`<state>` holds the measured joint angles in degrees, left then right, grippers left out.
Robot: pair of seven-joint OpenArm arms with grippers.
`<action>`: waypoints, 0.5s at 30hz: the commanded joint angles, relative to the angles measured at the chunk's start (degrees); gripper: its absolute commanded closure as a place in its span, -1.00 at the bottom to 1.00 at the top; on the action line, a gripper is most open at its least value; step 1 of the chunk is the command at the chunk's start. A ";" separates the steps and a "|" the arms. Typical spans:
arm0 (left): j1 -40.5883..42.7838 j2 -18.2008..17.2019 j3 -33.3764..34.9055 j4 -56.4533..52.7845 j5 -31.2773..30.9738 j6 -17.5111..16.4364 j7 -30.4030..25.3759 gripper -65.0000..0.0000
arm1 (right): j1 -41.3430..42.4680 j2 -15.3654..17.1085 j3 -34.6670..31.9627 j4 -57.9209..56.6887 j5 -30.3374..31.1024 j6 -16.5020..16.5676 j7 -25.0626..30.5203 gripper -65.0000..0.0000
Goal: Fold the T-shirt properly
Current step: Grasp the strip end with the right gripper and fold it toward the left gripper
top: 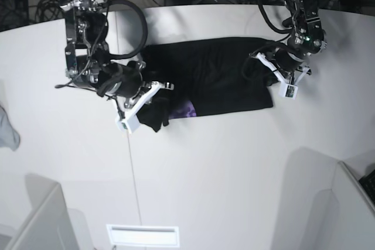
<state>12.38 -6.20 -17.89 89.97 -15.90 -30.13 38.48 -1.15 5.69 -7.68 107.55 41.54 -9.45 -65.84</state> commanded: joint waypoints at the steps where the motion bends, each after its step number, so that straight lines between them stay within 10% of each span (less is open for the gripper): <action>1: -0.12 -0.18 0.53 0.62 0.21 -0.33 1.04 1.00 | 0.84 -0.46 0.17 1.07 0.88 0.09 0.83 1.00; 15: -0.12 -0.53 0.44 0.71 0.21 -0.33 1.04 1.00 | 0.75 -5.65 -7.83 3.79 0.79 0.00 5.14 1.00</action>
<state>12.38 -6.24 -17.52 90.08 -16.05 -30.22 38.57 -1.21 0.45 -15.57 110.45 41.32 -9.65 -61.63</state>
